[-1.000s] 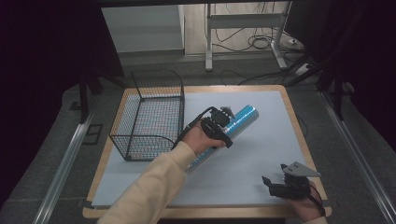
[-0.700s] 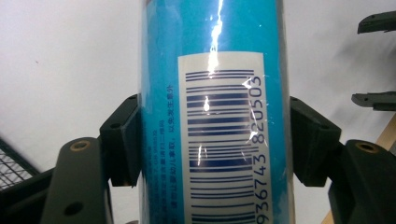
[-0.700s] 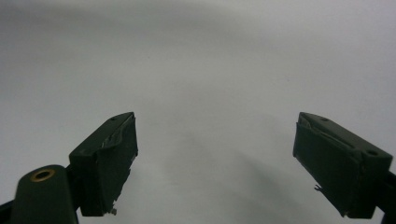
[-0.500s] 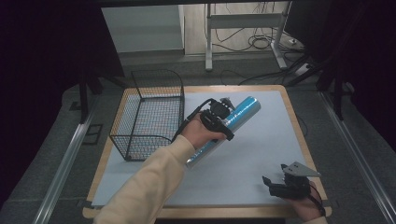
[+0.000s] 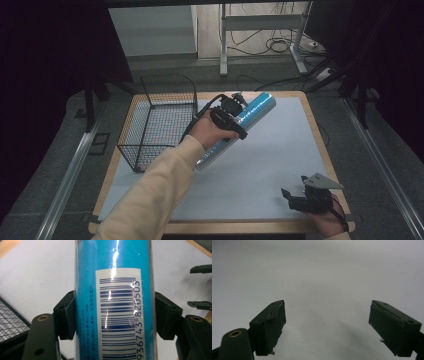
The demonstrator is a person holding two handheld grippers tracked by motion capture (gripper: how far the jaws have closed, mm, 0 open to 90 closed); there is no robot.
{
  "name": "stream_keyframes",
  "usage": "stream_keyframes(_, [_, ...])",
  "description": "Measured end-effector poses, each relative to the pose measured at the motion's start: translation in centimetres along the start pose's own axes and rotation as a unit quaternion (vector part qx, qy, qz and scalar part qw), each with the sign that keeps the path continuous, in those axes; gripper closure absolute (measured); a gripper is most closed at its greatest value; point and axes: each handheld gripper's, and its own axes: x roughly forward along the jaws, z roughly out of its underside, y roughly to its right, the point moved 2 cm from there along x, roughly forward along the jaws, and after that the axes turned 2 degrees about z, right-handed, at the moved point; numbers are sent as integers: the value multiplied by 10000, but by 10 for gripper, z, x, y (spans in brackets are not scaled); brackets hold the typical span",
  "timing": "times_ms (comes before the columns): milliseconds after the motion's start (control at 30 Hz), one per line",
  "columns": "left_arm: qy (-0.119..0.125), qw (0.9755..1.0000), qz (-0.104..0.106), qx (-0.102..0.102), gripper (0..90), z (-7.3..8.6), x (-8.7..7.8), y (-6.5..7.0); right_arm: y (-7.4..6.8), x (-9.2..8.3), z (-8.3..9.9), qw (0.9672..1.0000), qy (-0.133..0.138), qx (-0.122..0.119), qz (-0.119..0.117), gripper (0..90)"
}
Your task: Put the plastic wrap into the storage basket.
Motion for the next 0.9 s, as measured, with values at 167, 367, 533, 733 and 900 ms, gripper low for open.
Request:
stream_keyframes(167, [74, 9999, -122, -35, 319, -2, -6, -6, 1, 0, 0, 10000, -6, 4, 10, 147])
stream_keyframes(367, [65, 9996, -272, -44, 319, -4, -15, -12, 2, -1, -1, 10000, 38, 28, 25, 147])
stream_keyframes(533, [186, 9993, -326, -73, 319, -6, -25, -18, 2, -1, -1, 10000, 45, 31, 33, 148])
stream_keyframes(733, [242, 9985, -481, -113, 319, -5, -33, -27, 2, -1, -1, 10000, 37, 16, 38, 148])
stream_keyframes(900, [211, 9978, -591, -195, 320, -4, -40, -39, 3, -1, -2, 10000, 58, 37, 56, 148])
